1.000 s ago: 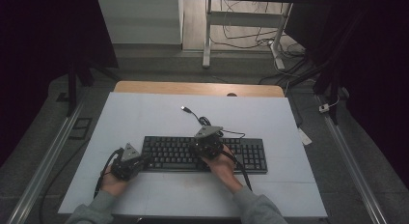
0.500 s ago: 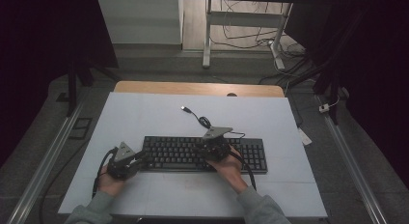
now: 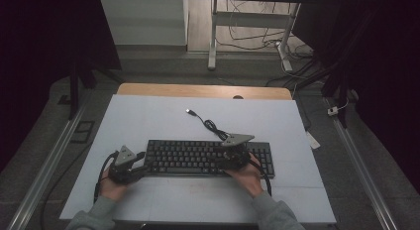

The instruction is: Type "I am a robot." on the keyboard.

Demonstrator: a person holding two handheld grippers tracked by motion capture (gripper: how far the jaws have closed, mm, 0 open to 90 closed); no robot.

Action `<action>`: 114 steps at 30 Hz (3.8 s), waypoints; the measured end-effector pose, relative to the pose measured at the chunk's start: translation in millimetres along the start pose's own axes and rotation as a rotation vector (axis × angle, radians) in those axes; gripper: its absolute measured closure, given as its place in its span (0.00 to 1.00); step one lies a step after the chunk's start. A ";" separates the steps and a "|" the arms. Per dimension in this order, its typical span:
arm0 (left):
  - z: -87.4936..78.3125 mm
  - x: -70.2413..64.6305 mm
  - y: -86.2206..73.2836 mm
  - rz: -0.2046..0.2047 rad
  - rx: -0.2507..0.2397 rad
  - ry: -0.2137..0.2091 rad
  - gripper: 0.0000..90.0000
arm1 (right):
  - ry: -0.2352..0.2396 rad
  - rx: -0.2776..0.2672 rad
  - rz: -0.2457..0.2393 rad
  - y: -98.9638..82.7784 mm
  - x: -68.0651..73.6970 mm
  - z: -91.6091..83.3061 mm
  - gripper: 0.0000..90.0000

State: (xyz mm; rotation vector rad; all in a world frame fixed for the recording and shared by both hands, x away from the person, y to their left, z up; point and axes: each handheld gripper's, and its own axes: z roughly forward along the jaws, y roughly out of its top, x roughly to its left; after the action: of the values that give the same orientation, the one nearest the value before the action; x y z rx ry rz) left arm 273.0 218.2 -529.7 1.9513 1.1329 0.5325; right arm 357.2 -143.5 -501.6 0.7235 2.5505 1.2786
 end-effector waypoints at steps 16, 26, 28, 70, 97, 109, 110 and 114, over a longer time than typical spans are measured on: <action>-3.5 4.4 -1.6 -0.011 -0.004 0.004 0.52 | -0.042 -0.011 0.033 -25.8 -5.6 -29.9 0.56; -9.9 -4.9 15.3 0.020 0.029 -0.061 0.45 | -0.066 -0.026 0.040 -33.0 -6.2 -42.5 0.56; -9.2 -9.3 22.2 0.034 0.040 -0.069 0.43 | -0.074 -0.030 0.038 -34.8 -6.3 -45.6 0.56; 52.0 -68.8 61.4 0.214 0.234 -0.284 0.99 | -0.095 -0.001 0.024 -37.0 -8.0 -44.1 0.56; 57.0 -70.6 55.4 0.237 0.251 -0.257 0.99 | -0.095 0.003 0.017 -37.7 -8.9 -43.6 0.56; 30.9 -52.6 63.0 0.157 0.107 -0.243 0.86 | -0.097 0.005 0.017 -37.7 -8.8 -43.2 0.56; 29.7 -50.5 63.0 0.144 0.100 -0.238 0.80 | -0.101 0.007 0.015 -37.6 -8.6 -43.2 0.56; 23.6 -41.4 63.3 0.110 0.081 -0.224 0.62 | -0.101 0.007 0.012 -37.5 -8.5 -43.2 0.56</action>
State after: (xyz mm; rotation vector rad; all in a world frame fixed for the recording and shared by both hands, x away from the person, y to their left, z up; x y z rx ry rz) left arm 301.0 154.8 -491.3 2.0934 0.9237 0.3193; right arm 335.4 -196.9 -505.5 0.7856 2.4750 1.2049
